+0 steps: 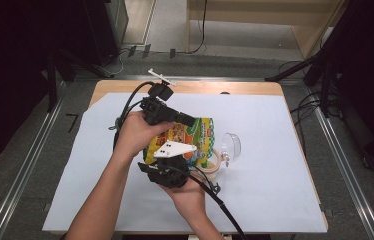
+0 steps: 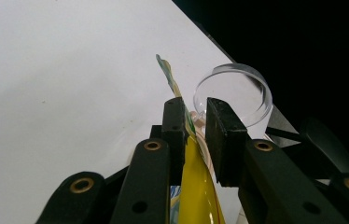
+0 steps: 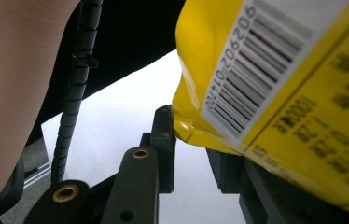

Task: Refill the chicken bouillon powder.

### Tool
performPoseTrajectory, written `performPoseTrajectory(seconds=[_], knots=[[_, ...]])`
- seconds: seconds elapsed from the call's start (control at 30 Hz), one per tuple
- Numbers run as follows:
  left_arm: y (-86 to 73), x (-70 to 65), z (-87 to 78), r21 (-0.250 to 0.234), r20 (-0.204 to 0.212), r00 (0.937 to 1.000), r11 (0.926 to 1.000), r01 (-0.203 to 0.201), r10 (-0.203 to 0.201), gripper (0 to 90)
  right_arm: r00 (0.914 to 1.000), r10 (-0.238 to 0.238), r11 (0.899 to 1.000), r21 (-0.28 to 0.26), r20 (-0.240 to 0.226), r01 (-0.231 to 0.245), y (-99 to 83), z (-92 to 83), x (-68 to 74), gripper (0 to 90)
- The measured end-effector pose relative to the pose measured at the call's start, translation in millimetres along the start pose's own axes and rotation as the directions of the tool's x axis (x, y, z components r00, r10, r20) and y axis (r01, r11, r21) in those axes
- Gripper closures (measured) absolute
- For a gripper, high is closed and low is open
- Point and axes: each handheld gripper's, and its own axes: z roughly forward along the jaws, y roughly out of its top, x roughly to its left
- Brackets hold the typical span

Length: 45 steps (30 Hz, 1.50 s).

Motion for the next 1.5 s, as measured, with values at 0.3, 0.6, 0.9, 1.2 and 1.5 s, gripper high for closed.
performPoseTrajectory(seconds=[0.3,0.6,0.9,1.2,1.5], knots=[[-0.6,1.0,-2.0,0.01,0.012,0.9998,0.9999,0.013,-0.013,78.3,1.0,-0.002,1.0,0.001,-0.003,0.002,1.5,0.1,3.4,75.2],[-0.8,-0.5,-2.1,0.006,0.004,0.9999,0.9999,0.01,-0.01,78.1,1.0,0.003,1.0,-0.006,-0.008,-0.003,0.8,2.0,2.7,75.4],[-0.3,-1.7,-0.5,0.014,0.003,1.0,0.9999,0.003,-0.003,78.1,0.9999,0.01,1.0,-0.008,-0.006,-0.01,0.2,0.6,3.0,75.4],[-0.2,-4.4,1.5,0.017,0.008,1.0,0.9998,-0.005,0.005,78.0,0.9999,0.01,1.0,-0.026,0.004,-0.01,-3.2,0.3,3.1,75.6],[-0.3,-8.6,0.2,0.01,0.003,0.9999,0.9998,-0.015,0.015,78.2,0.9999,0.015,0.999,-0.035,0.0,-0.015,-4.4,0.8,0.9,75.8]])
